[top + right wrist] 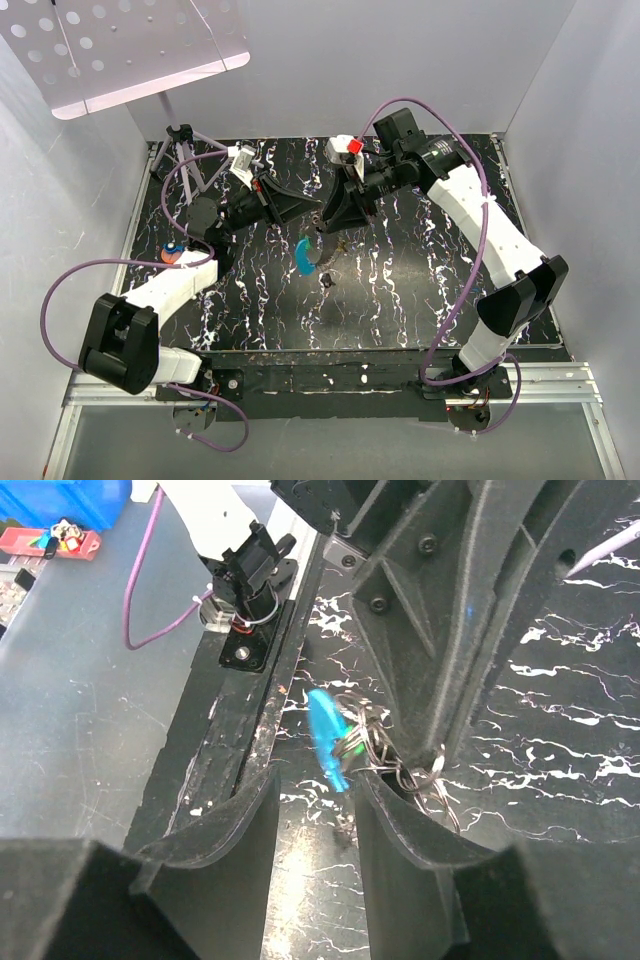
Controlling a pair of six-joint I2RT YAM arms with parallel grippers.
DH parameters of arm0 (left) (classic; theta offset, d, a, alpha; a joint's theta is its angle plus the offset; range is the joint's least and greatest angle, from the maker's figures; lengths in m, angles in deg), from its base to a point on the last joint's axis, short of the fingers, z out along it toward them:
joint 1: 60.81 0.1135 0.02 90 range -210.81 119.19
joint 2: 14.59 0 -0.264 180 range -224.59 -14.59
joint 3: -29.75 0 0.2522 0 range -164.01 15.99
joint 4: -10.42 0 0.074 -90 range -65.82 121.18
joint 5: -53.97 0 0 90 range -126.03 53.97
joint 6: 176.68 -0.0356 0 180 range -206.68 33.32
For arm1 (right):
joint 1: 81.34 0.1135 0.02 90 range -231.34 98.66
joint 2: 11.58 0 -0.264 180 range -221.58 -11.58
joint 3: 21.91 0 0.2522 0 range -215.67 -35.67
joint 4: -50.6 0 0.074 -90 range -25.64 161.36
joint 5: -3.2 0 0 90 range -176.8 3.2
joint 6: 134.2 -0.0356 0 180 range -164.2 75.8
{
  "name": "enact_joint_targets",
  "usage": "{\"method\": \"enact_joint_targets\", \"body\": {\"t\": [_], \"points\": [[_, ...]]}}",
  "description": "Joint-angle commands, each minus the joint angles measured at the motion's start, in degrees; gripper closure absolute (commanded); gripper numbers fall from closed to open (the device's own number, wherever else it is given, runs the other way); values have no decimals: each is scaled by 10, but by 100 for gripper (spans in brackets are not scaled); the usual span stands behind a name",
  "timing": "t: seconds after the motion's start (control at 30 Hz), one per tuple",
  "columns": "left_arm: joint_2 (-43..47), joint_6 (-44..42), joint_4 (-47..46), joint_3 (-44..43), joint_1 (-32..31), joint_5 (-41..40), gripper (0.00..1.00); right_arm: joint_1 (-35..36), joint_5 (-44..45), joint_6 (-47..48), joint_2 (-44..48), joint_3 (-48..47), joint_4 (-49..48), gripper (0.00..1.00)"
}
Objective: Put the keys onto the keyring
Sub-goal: Adjust the key on the keyring.
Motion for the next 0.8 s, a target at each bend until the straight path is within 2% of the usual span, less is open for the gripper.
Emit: {"method": "enact_joint_targets", "body": {"t": [0.0,0.27,0.53,0.77], "points": [[33,-23,18,-17,4,-31,100,15,-6,14,10,-18,14,57],[42,-37,38,-10,4,-36,100,18,0,28,11,-20,29,57],[41,-30,19,-3,5,-36,100,18,4,44,16,-17,46,55],[50,-21,4,5,5,-58,100,17,55,-14,19,-7,0,56]]}}
